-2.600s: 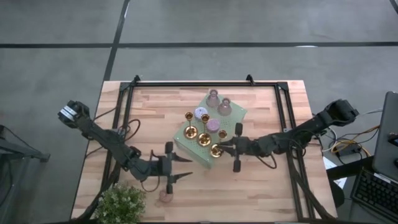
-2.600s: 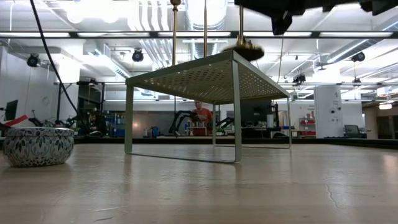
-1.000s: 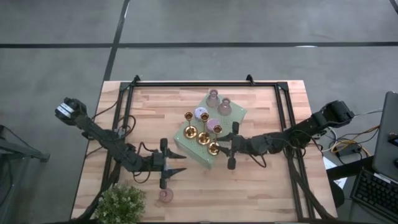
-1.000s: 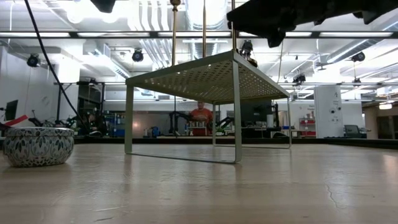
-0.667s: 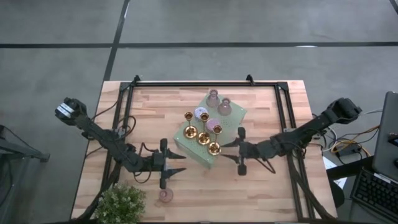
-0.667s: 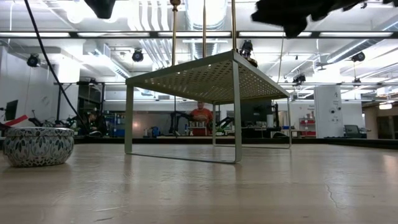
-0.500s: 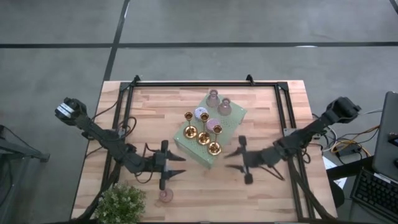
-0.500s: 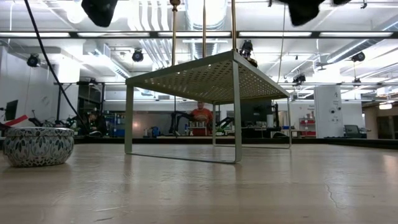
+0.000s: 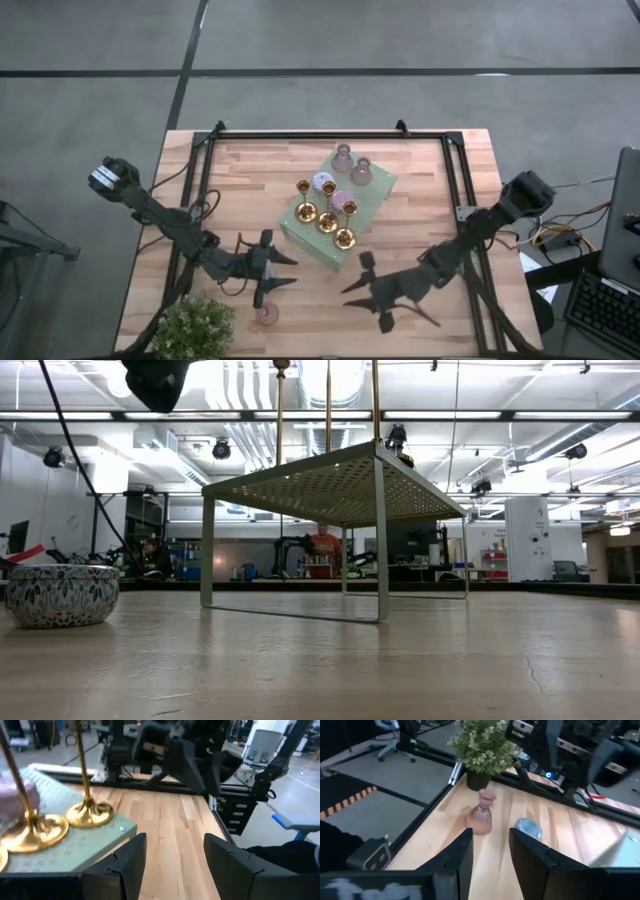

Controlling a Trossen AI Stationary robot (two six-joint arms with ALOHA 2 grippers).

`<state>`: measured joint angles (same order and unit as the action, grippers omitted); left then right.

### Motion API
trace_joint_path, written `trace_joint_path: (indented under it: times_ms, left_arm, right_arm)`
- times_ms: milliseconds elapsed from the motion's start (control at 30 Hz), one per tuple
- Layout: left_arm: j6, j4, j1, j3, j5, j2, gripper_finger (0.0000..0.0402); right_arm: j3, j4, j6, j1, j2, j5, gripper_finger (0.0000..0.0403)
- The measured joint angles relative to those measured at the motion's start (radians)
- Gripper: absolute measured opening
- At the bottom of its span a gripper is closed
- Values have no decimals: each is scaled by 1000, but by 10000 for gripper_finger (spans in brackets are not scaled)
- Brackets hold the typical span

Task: Pick & Place candle stick holders
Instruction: Put the purple glass candle holder aligned with the other purple glass candle holders on the shelf

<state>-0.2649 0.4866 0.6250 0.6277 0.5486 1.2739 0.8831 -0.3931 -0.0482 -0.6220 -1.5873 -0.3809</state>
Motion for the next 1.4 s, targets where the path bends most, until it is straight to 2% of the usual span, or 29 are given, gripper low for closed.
trace_joint_path:
  times_ms: [133, 233, 333, 433, 633, 833, 1033, 1167, 1400]
  left_arm:
    - [28, 27, 1, 0, -79, 8, 202]
    - [20, 21, 2, -1, -87, 13, 200]
    - [56, 38, 5, -1, -72, 13, 179]
    - [103, 72, 6, -1, -35, 13, 134]
    - [175, 75, 6, -4, -31, -13, 14]
    - [187, 83, 7, -73, -39, -115, 9]
    - [184, 189, 7, -229, -38, -247, 6]
    - [171, 246, 7, -322, -39, -328, 12]
    - [159, 247, 7, -463, -39, -485, 5]
  right_arm:
    - [110, 11, -51, 4, -107, 0, 111]
    - [204, 54, -81, 7, -179, 0, 107]
    - [297, 122, -86, 20, -250, 1, 107]
    - [385, 216, -86, 38, -310, 27, 112]
    - [543, 314, -93, 60, -415, 51, 135]
    - [703, 414, -143, 60, -512, 73, 165]
    - [862, 508, -190, 76, -618, 69, 191]
    - [960, 570, -211, 99, -668, 68, 195]
    - [1137, 697, -220, 141, -761, 95, 189]
